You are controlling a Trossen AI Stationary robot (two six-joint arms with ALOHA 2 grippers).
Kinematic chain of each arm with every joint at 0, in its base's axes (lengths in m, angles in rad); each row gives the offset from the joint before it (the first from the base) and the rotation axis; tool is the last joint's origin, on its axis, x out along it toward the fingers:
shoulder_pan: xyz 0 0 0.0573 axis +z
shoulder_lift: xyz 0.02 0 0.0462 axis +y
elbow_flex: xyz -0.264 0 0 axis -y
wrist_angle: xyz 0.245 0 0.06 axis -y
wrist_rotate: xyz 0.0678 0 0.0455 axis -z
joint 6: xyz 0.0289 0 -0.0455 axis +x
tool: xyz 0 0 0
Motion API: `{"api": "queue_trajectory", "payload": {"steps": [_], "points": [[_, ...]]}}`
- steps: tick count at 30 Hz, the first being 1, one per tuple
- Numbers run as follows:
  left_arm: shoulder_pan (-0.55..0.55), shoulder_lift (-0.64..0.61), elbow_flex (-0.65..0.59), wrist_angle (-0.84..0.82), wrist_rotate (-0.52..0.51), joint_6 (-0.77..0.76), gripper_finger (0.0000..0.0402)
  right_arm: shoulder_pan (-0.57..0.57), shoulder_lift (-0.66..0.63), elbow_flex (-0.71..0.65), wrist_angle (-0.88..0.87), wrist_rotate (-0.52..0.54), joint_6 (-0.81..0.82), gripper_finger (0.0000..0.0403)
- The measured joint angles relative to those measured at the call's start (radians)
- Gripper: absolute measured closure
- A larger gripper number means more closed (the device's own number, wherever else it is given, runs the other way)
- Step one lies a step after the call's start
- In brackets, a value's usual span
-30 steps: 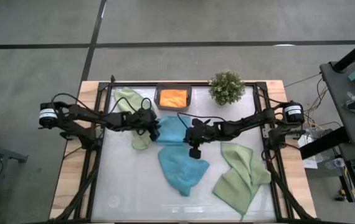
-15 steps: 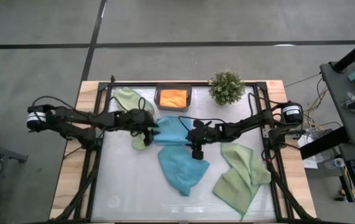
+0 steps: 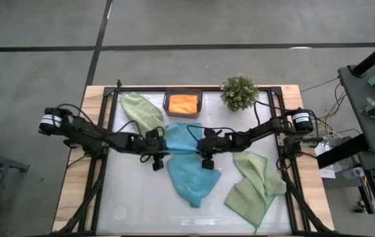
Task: Fold microfiber towels
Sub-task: Fold the left blue microfiber towel
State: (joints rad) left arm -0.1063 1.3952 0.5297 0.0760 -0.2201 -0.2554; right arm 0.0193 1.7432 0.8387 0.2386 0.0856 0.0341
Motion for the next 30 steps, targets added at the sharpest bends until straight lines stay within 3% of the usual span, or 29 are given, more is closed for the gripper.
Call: {"api": "queue_trajectory", "payload": {"steps": [14,30], "points": [[0.002,0.121,0.000,0.033,-0.003,0.000,0.0371,0.000,-0.001,0.015,-0.045,0.000,-0.001,0.0390],[0.002,0.108,-0.004,0.020,-0.017,0.000,0.0373,0.000,-0.036,0.022,-0.167,0.020,-0.019,0.0394]]}}
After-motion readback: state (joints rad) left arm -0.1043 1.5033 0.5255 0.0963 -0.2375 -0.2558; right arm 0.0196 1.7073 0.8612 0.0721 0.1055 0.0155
